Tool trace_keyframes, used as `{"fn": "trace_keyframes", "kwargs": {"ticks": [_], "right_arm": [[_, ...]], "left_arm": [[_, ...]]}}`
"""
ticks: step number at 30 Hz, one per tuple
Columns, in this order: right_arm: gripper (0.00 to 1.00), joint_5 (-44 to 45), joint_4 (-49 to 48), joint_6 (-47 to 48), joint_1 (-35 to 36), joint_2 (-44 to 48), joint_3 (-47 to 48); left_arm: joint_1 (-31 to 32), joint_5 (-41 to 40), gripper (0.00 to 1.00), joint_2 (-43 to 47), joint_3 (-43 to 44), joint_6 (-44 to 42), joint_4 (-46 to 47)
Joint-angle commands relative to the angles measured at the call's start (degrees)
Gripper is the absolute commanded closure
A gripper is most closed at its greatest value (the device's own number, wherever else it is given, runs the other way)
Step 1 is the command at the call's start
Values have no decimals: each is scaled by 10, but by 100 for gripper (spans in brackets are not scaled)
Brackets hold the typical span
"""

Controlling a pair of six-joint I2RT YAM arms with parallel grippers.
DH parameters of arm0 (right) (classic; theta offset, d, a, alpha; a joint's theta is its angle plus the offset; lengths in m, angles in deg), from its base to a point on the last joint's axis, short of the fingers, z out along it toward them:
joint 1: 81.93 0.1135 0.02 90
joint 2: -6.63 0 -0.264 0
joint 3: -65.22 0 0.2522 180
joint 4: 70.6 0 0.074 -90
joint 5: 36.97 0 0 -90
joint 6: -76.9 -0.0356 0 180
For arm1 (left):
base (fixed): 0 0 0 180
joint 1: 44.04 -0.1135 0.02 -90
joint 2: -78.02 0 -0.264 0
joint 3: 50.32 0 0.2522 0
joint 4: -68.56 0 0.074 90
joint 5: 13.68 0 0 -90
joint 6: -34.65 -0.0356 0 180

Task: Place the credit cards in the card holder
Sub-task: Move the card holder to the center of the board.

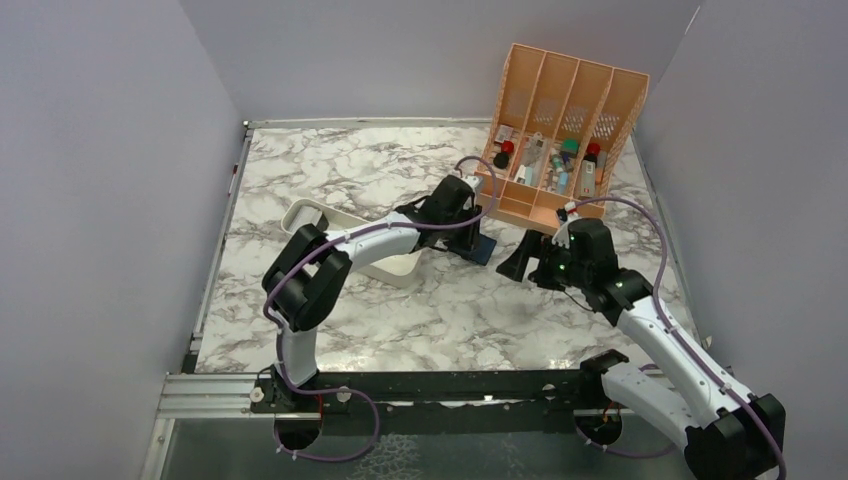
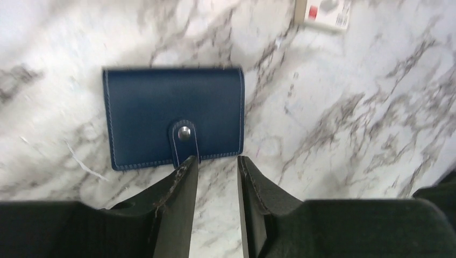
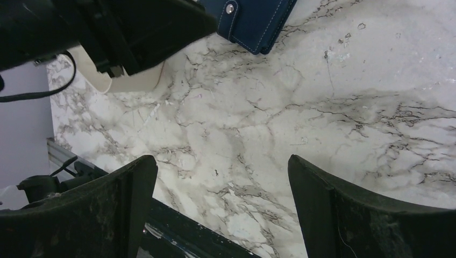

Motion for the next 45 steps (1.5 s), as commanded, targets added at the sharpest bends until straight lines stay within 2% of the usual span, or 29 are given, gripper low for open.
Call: {"fn": "trace_keyframes", "kwargs": {"ticks": [1,9,19,27,28,31,34,35,36,40,45], "right_arm": [[4,9,-15,-17,-4,10,-5],[4,23,-9,-8,-4,45,-12],[4,16,2,-16,-4,54,-23],[4,16,2,-28,-4,67,-33],[4,15,5,-29,-4,67,-32],[4,12,9,-29,-4,70,-31],[4,12,9,-29,-4,76,-35],[4,12,9,-30,-4,76,-37],[4,12,8,-31,-4,77,-39],[5,0,0,-33,-4,82,-45],[5,5,7,-29,-4,86,-43]], "left_arm": [[5,-83,64,-32,73,-24,-30],[8,-94,61,-93,111,-49,-50],[13,-130,57,-91,74,-48,-68],[28,-120,78,-45,47,-42,-77],[31,-119,85,-36,33,-39,-78],[40,-105,98,-12,9,-34,-78],[49,-85,100,9,-7,-28,-77],[51,-85,100,16,-13,-26,-77],[54,-87,95,21,-15,-26,-78],[58,-113,69,23,-14,-39,-80],[59,-113,61,2,0,-43,-88]]}}
